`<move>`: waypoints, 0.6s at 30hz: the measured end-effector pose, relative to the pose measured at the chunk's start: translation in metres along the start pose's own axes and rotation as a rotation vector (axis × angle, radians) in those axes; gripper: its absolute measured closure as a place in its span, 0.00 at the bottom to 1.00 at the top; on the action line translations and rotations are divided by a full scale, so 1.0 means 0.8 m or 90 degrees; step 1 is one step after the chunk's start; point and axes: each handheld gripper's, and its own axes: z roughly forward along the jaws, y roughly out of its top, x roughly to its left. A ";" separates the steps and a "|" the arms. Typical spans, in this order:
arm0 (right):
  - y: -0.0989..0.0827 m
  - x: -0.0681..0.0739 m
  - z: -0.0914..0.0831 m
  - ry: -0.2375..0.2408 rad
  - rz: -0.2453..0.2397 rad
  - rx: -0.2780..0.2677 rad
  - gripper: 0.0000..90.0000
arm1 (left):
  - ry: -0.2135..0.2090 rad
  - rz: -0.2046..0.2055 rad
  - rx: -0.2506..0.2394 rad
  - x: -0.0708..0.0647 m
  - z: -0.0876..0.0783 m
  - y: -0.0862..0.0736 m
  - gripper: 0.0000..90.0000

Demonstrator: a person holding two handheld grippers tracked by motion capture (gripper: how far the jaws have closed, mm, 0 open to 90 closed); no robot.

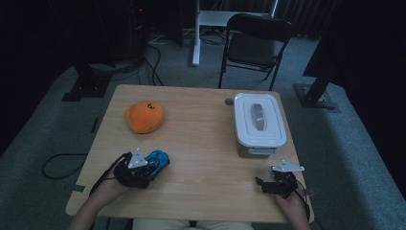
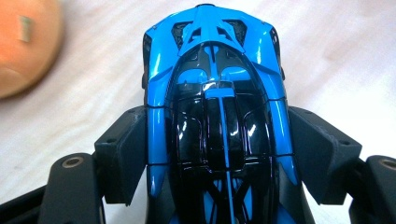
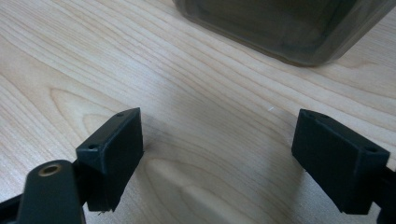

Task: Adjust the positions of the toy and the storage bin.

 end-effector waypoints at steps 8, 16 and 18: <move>0.000 0.000 0.000 0.000 0.000 0.000 0.18 | 0.013 0.015 0.057 -0.003 -0.006 -0.035 0.30; 0.000 0.000 0.000 0.000 0.000 0.000 0.18 | -0.037 0.010 0.066 0.003 -0.008 -0.043 0.30; 0.000 0.000 0.000 0.000 0.000 0.000 0.18 | -0.036 0.016 0.063 0.002 -0.004 -0.043 0.30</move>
